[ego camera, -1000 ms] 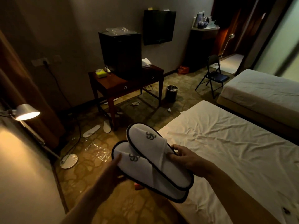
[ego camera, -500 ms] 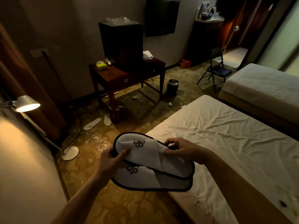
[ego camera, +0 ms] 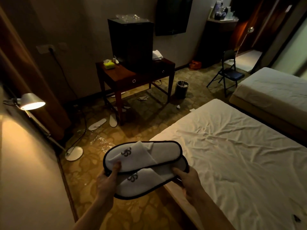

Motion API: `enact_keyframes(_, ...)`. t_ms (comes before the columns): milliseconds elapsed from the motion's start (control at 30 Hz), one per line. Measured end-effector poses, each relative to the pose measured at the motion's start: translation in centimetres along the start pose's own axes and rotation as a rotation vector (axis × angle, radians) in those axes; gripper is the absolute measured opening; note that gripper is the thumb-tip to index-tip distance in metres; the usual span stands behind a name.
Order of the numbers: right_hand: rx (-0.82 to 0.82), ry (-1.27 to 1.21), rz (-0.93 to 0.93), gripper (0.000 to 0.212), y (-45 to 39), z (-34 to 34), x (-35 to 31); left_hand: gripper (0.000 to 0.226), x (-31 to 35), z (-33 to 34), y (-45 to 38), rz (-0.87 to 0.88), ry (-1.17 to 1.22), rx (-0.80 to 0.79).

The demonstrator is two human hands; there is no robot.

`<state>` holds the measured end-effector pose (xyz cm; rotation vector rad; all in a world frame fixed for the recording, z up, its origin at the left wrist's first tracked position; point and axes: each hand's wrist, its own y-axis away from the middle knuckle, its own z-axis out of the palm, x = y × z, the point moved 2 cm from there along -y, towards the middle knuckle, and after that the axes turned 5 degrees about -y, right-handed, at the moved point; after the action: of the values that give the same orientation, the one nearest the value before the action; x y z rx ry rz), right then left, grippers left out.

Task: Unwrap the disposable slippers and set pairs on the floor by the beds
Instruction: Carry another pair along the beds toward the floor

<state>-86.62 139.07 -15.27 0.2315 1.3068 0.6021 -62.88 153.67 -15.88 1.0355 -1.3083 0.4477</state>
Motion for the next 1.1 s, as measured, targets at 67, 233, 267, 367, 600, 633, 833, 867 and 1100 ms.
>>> enact_keyframes(67,-0.003,0.024,-0.005,0.031,-0.4,0.0,0.1,0.047,-0.8,-0.2,-0.2,-0.073,0.063,0.008)
enact_keyframes(233,-0.048,0.107,0.027,0.033,-2.2,-1.1,1.6,0.023,-4.2,0.4,0.5,-0.145,0.154,0.072)
enact_keyframes(267,-0.064,0.125,0.045,0.033,-2.7,-1.5,2.1,0.024,-5.0,0.5,0.7,-0.139,0.139,0.086)
enact_keyframes(367,-0.132,0.173,0.091,0.030,-4.5,-2.8,2.6,0.020,-6.9,0.6,1.4,-0.072,0.092,0.102)
enact_keyframes(600,-0.281,0.287,0.202,0.031,-9.7,-5.0,5.1,0.020,-14.1,1.7,4.3,-0.149,0.061,0.284)
enact_keyframes(633,-0.282,0.276,0.221,0.032,-9.9,-5.2,5.8,0.020,-14.8,1.8,4.6,-0.161,0.054,0.308)
enact_keyframes(833,-0.223,0.228,0.439,0.050,-12.2,-6.2,14.5,0.015,-20.1,2.4,2.5,-0.183,-0.069,0.414)
enact_keyframes(867,-0.229,0.253,0.487,0.054,-12.6,-6.1,16.5,0.014,-21.5,2.4,1.5,-0.196,-0.099,0.423)
enact_keyframes(1100,-0.073,0.313,0.580,0.031,-22.1,-8.8,35.8,0.027,-40.2,4.6,-10.4,-0.384,-0.079,0.349)
